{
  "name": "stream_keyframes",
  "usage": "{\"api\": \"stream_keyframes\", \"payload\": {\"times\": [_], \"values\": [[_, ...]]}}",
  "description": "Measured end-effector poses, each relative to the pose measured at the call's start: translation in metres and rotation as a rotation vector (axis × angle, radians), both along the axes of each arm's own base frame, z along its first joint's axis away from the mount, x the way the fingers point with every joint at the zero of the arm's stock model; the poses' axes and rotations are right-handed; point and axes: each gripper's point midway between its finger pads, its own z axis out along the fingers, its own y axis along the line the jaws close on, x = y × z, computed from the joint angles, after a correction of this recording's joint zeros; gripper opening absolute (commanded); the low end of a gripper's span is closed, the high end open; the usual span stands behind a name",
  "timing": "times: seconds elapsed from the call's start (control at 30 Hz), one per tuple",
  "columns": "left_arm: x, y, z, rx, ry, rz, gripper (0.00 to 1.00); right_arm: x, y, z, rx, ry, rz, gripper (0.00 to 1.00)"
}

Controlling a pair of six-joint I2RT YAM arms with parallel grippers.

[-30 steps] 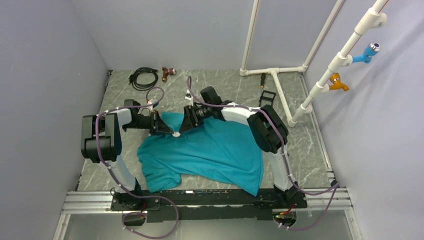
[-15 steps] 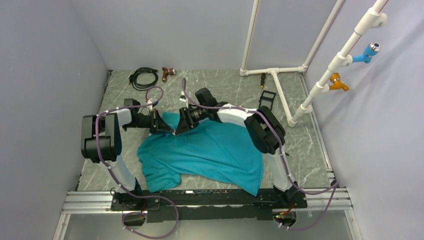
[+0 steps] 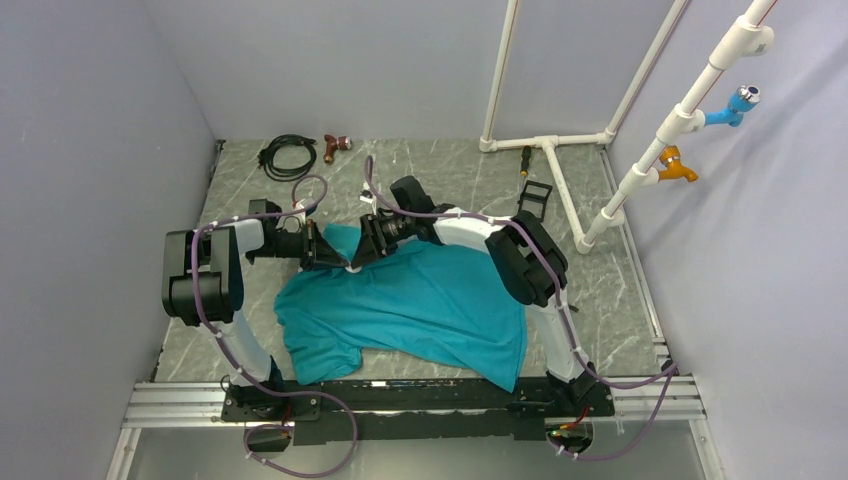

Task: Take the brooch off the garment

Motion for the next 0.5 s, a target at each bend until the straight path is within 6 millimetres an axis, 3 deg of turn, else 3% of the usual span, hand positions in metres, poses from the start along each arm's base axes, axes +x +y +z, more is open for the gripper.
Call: {"api": "stream_keyframes", "payload": {"times": [0.5], "values": [[-0.0004, -0.0016, -0.0003, 0.004, -0.003, -0.005, 0.00, 0.0039, 0.0030, -0.0024, 0.001, 0.011, -0.016, 0.39]]}}
